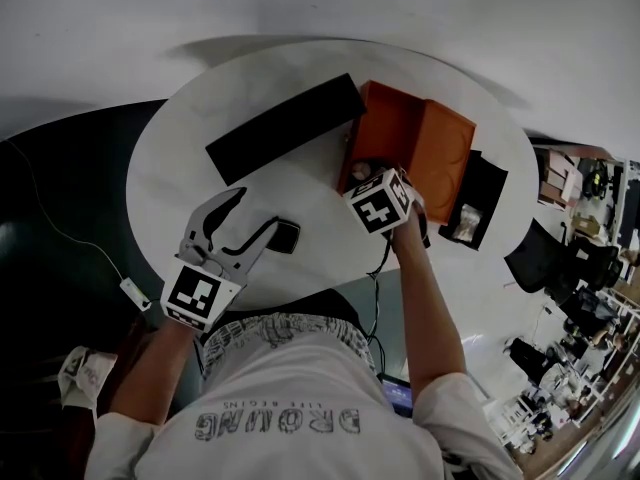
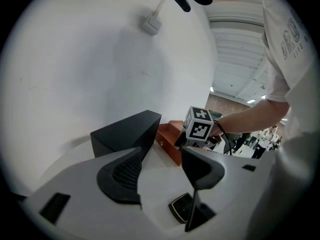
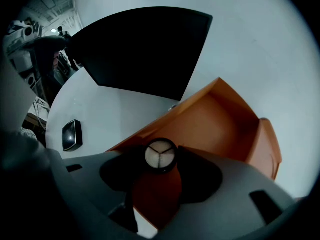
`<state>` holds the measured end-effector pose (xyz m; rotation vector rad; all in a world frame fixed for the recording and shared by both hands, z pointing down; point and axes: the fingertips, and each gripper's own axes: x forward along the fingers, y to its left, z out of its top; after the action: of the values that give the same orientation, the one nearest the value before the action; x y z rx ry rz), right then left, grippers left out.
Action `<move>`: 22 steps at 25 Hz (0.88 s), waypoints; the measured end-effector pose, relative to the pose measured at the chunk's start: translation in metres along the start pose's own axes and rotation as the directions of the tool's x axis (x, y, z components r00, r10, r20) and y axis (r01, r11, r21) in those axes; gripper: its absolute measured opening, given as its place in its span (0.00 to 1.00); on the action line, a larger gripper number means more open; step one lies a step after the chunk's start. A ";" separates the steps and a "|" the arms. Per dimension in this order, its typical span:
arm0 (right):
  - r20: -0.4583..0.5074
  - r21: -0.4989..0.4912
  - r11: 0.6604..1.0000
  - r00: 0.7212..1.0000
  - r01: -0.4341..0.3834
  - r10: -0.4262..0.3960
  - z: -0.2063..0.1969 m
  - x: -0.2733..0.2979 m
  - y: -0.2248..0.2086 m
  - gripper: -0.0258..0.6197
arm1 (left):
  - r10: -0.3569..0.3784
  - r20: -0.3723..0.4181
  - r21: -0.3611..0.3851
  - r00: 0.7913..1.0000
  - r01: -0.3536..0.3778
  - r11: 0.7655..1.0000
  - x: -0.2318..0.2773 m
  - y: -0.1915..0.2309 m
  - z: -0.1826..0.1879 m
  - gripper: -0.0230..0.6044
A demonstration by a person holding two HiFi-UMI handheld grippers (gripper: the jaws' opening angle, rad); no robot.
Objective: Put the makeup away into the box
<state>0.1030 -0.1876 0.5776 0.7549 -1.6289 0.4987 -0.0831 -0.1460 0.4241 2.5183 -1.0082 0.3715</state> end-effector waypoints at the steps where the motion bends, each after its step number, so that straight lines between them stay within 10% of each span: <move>1: -0.009 -0.009 1.000 1.000 0.001 -0.001 0.000 0.000 0.000 0.39 | -0.007 0.000 0.001 1.000 0.007 1.000 0.001 -0.002 0.000 0.47; 22: -0.103 -0.060 0.998 0.994 -0.032 0.026 0.001 0.010 0.004 0.42 | -0.007 -0.009 0.001 1.000 0.007 1.000 -0.005 0.000 -0.001 0.47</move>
<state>0.0984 -0.1873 0.5873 0.6501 -1.5544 0.4975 -0.0864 -0.1426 0.4229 2.5180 -0.9954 0.3806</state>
